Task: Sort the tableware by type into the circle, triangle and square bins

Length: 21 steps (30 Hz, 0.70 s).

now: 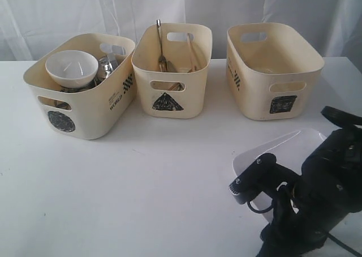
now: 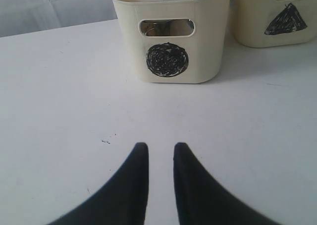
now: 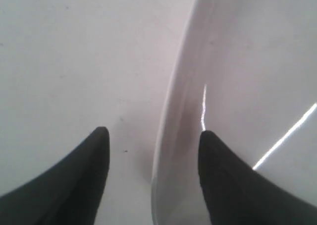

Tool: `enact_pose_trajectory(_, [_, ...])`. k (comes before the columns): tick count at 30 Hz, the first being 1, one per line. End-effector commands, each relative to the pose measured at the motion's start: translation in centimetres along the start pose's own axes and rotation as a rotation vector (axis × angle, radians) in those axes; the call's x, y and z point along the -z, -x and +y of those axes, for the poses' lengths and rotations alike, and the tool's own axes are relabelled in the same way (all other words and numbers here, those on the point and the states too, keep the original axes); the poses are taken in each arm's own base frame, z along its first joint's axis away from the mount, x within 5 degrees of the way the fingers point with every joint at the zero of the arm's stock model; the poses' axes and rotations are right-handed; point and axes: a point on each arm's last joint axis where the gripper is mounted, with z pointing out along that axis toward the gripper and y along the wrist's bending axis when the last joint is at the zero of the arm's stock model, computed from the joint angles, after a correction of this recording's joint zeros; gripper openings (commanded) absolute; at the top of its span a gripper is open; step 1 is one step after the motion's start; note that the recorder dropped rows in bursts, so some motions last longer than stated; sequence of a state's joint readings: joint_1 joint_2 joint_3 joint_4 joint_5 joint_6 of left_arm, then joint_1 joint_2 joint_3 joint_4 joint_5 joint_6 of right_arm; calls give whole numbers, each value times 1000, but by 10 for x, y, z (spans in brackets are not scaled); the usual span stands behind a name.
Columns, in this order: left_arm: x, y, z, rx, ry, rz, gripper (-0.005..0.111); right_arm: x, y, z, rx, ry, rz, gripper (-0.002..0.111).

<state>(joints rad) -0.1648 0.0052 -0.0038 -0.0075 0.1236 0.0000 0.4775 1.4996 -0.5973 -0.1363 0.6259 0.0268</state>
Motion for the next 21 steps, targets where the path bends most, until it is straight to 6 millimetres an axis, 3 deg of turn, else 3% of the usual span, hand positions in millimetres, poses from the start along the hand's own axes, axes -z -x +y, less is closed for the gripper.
enact_pose_trajectory(1, [0, -1, 0, 9, 1, 3, 25, 8, 6, -5, -19, -56, -44, 54])
enact_pose_trajectory(6, [0, -1, 0, 9, 1, 3, 25, 46, 11, -22, -205, -191, -223, 54])
enact_pose_trajectory(11, [0, -1, 0, 9, 1, 3, 25, 85, -5, -43, -536, -352, -390, 54])
enact_pose_trajectory(14, [0, -1, 0, 9, 1, 3, 25, 93, -20, -54, -726, -375, -380, 54])
enact_pose_trajectory(17, [0, -1, 0, 9, 1, 3, 25, 94, -48, -59, -1039, -392, -376, 54])
enact_pose_trajectory(21, [0, -1, 0, 9, 1, 3, 25, 88, -77, -51, -1266, -319, -407, 54])
